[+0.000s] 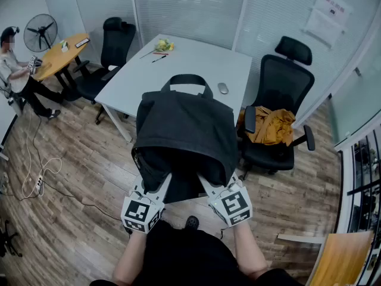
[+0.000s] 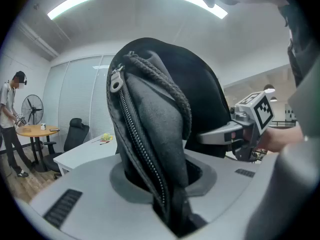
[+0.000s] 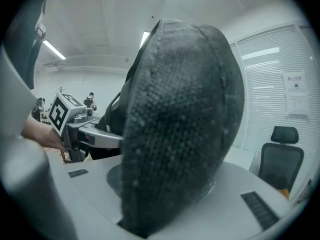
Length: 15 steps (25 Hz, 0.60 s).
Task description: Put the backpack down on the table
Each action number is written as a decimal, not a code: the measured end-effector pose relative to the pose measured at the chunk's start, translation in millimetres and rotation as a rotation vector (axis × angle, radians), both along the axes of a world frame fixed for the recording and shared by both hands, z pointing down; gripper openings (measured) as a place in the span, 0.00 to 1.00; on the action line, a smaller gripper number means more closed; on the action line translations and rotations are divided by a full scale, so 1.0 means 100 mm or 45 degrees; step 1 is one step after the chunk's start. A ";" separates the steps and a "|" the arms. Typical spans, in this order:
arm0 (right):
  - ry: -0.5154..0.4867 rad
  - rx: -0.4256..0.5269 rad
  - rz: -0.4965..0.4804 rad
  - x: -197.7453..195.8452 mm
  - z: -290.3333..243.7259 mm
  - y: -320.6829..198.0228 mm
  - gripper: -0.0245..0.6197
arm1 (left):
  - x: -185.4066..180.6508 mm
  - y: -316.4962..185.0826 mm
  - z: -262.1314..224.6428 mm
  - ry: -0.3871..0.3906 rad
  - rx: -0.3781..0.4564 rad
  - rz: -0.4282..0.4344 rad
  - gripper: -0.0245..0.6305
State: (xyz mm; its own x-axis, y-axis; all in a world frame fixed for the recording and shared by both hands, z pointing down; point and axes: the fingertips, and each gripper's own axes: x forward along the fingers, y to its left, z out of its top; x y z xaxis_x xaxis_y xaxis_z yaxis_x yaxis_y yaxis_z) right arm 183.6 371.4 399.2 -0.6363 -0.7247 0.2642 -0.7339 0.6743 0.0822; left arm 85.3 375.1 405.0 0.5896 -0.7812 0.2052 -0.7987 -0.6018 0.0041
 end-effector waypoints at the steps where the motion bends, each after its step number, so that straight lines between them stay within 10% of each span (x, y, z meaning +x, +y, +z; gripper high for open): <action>1: 0.004 0.004 0.004 0.00 -0.01 0.01 0.21 | 0.00 0.01 -0.01 0.003 0.000 0.002 0.20; 15: 0.026 0.024 0.030 0.00 -0.09 0.09 0.20 | 0.02 0.07 -0.08 0.011 0.004 0.019 0.20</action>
State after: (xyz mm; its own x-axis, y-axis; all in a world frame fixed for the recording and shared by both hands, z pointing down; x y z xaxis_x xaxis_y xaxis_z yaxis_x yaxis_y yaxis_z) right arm 183.4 380.3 389.9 -0.6140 -0.7443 0.2628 -0.7473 0.6553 0.1097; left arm 87.2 382.3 396.6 0.6029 -0.7731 0.1974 -0.7896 -0.6135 0.0090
